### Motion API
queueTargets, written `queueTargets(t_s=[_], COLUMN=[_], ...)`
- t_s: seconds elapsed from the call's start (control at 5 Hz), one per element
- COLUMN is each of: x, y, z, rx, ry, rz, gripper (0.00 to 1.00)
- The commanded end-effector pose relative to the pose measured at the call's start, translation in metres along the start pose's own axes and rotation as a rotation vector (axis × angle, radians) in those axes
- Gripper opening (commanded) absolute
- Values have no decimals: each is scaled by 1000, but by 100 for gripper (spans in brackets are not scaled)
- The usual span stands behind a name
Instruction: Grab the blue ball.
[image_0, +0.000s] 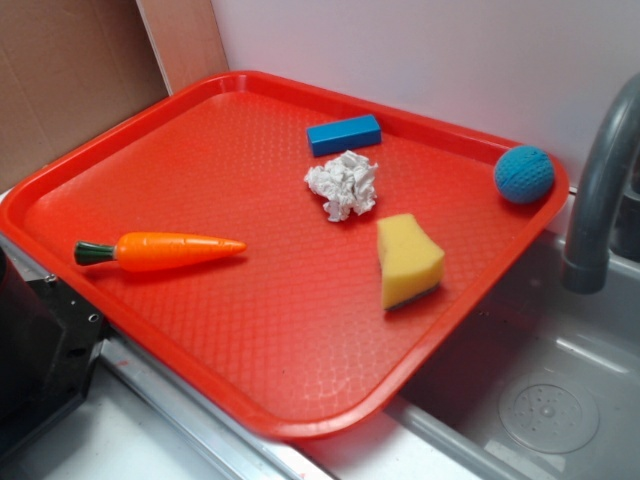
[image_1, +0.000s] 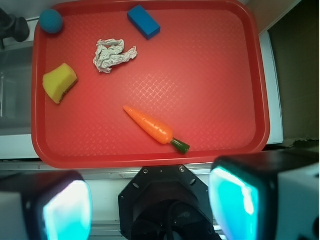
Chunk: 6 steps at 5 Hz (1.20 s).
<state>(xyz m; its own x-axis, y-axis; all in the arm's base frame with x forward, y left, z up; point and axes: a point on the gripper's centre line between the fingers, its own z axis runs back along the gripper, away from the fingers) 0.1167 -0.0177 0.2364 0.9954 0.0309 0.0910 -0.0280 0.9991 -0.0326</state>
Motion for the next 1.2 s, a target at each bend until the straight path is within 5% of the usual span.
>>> queueTargets(t_s=[0.0, 0.2, 0.4, 1.0], x=[0, 46, 82, 82], y=[0, -22, -35, -35], z=[0, -38, -76, -76], rx=[0, 62, -11, -11], ry=[0, -56, -128, -128], rz=[0, -98, -223, -223], gripper=[100, 100, 100, 100])
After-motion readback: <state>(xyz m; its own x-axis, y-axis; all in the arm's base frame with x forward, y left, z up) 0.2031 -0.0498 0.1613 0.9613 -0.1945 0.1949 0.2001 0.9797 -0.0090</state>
